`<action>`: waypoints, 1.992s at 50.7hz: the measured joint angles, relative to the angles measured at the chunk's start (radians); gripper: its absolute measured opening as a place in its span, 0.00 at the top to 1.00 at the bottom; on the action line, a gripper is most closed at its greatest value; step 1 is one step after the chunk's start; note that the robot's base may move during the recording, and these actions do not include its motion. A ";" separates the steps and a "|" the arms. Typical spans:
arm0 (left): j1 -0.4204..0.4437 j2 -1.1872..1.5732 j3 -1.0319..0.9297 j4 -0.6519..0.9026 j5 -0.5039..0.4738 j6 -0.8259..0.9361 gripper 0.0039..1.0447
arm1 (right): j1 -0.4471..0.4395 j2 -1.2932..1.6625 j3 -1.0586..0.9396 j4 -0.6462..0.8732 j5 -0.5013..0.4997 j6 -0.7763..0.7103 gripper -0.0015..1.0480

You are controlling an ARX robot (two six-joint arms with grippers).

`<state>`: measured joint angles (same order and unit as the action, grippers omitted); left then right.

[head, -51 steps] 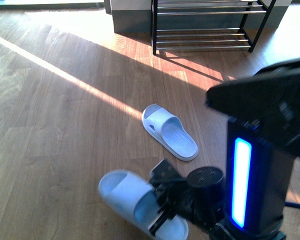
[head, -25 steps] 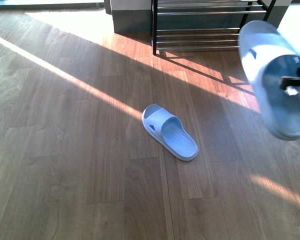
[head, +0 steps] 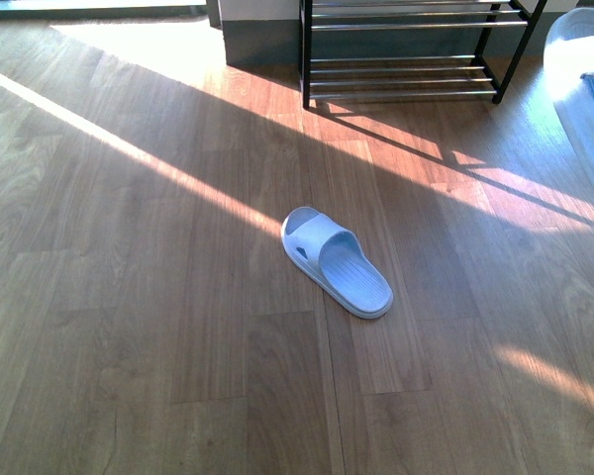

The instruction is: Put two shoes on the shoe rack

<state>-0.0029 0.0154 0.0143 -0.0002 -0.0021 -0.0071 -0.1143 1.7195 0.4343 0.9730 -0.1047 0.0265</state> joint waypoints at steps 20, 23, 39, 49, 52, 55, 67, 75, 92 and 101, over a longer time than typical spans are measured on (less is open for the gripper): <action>0.000 0.000 0.000 0.000 -0.001 0.000 0.09 | 0.003 -0.003 -0.002 0.000 -0.004 0.003 0.98; 0.000 0.000 0.000 0.000 0.000 0.000 0.09 | 0.002 -0.003 -0.002 0.000 -0.001 0.003 0.98; 0.000 0.000 0.000 0.000 0.000 0.000 0.09 | 0.001 -0.003 -0.002 0.000 -0.004 0.004 0.98; 0.000 0.000 0.000 0.000 0.001 0.000 0.09 | 0.002 -0.003 -0.002 0.000 -0.001 0.004 0.98; 0.000 0.000 0.000 0.000 0.001 0.000 0.09 | 0.001 -0.003 -0.002 0.000 0.000 0.004 0.98; 0.000 0.000 0.000 0.000 0.002 0.000 0.09 | 0.001 -0.003 -0.002 0.000 0.000 0.004 0.98; -0.136 0.263 0.123 -0.238 -0.457 -0.251 0.09 | -0.006 -0.001 0.000 0.000 0.003 0.004 0.98; -0.096 0.667 0.204 -0.045 -0.537 -0.441 0.09 | -0.006 -0.002 -0.001 -0.001 0.003 0.004 0.98; -0.085 1.833 0.605 0.341 -0.378 -0.488 0.09 | -0.005 -0.002 -0.001 -0.001 0.002 0.004 0.98; -0.144 2.253 0.813 0.269 -0.402 -0.491 0.09 | -0.005 -0.002 -0.001 -0.001 0.002 0.004 0.98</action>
<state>-0.1467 2.2684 0.8268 0.2691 -0.4042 -0.4984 -0.1188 1.7176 0.4332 0.9722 -0.1028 0.0307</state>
